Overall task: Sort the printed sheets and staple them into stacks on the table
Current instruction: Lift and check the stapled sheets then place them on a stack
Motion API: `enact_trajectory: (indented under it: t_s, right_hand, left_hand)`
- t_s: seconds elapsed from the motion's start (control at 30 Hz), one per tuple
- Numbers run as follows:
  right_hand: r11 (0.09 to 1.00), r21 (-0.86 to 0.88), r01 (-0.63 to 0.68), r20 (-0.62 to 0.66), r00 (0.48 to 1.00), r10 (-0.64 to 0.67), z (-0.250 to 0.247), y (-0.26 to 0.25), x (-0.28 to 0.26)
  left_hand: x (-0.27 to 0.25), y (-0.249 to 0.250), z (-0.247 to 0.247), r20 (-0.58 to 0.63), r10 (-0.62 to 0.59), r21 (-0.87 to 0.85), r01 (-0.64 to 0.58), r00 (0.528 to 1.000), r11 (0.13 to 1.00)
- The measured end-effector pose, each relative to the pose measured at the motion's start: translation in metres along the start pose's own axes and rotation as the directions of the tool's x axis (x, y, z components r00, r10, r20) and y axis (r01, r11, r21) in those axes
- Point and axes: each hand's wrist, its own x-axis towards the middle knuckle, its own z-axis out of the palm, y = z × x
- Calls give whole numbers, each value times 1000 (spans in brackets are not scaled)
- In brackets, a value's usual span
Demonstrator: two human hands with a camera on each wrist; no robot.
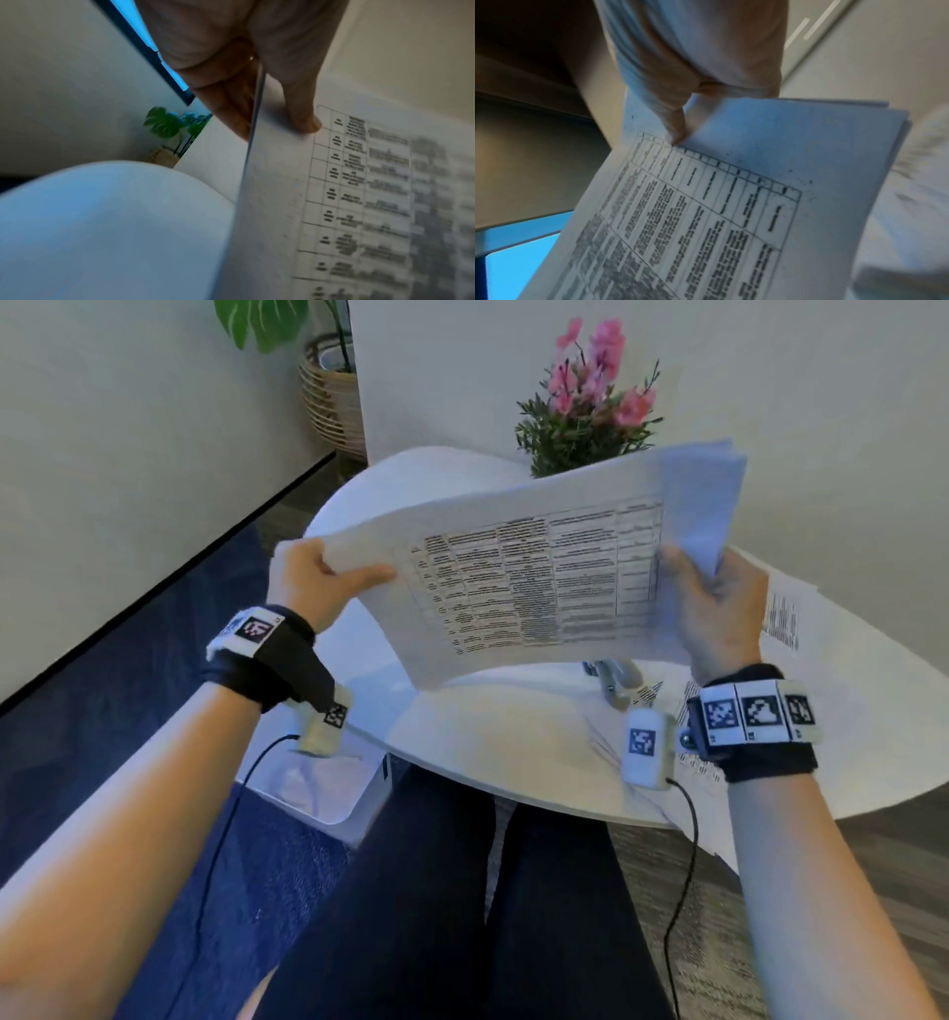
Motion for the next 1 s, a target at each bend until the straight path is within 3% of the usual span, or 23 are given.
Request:
enact_trajectory:
  t_s: [0.1, 0.23, 0.4, 0.53, 0.57, 0.63, 0.7, 0.73, 0.77, 0.83, 0.9, 1.0]
  right_hand:
    - [982, 174, -72, -10, 997, 75, 6, 16, -9]
    - [946, 311, -93, 7, 995, 96, 15, 26, -16]
    - [970, 148, -192, 126, 977, 174, 22, 42, -30]
    - [979, 67, -195, 84, 978, 189, 21, 42, -27]
    - [986, 16, -167, 50, 985, 166, 21, 39, -24]
    - [966, -257, -11, -40, 999, 1, 24, 28, -19]
    - [794, -552, 255, 16, 955, -296, 31, 7, -19]
    - [708, -594, 381, 107, 910, -400, 38, -3, -19]
    - [669, -561, 488, 196, 863, -466, 48, -13, -19]
    - [692, -361, 625, 282, 780, -558, 69, -25, -21]
    - [702, -207, 682, 255, 730, -634, 84, -33, -26]
    - [692, -104, 714, 204, 697, -688, 94, -40, -30]
  left_hand:
    - [-3, 3, 4, 9, -15, -227, 17, 1000, 974]
    - [-2, 6, 9, -49, 57, -249, -68, 997, 966]
    - [-9, -10, 9, 1, 179, -89, -178, 984, 980]
    - [-10, -8, 10, -15, 249, 52, -248, 968, 967]
    - [-10, -5, 10, -35, 261, 65, -259, 965, 964]
    - [-10, 2, 11, -81, 297, 78, -291, 951, 954]
    - [-13, 14, 14, -76, 375, 79, -369, 924, 926]
    - [-16, 21, 16, -60, 425, 68, -421, 903, 905]
    - [-19, 30, 18, -44, 471, 55, -469, 881, 882]
    - [-23, 46, 24, -43, 552, 13, -552, 833, 834]
    - [-25, 58, 29, -67, 600, -53, -603, 797, 796]
    - [-25, 64, 33, -55, 577, -171, -577, 815, 799]
